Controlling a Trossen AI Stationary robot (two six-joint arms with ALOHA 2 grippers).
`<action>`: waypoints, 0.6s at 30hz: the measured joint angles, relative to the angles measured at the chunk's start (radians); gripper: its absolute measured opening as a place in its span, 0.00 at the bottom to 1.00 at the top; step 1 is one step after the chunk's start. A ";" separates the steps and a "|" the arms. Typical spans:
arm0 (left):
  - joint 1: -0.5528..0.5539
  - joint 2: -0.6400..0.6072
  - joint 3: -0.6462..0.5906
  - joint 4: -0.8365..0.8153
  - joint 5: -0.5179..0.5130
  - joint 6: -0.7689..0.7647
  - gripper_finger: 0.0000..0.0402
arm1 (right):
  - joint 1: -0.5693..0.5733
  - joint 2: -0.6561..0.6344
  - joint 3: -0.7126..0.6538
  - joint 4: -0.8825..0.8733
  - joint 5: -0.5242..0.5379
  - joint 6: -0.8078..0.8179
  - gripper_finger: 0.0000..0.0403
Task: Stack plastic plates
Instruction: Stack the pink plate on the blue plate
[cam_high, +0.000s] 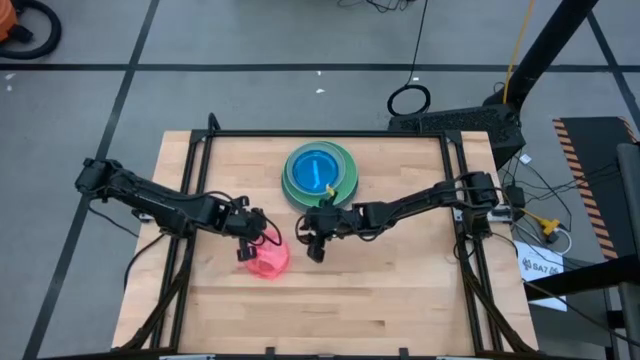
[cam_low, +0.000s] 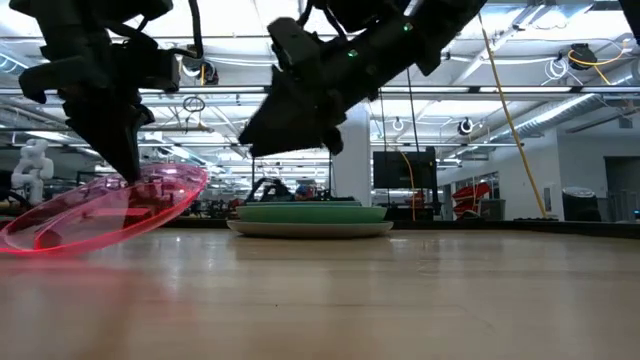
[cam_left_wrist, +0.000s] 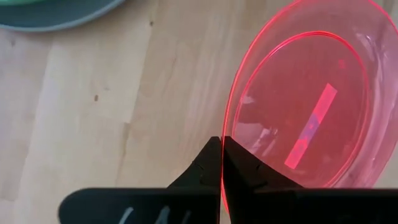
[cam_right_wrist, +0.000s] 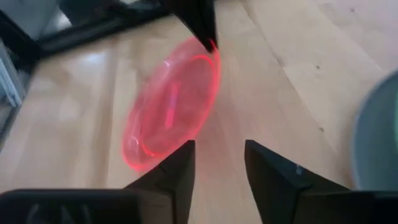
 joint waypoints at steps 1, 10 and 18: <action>0.000 0.000 0.000 0.000 -0.009 -0.003 0.01 | 0.000 0.011 0.000 0.030 -0.007 0.017 0.34; 0.000 0.000 0.000 0.001 -0.019 -0.009 0.01 | -0.002 0.100 0.011 0.200 -0.032 0.190 0.44; 0.000 0.000 0.000 0.014 -0.057 -0.011 0.01 | -0.001 0.107 0.011 0.219 -0.008 0.223 0.42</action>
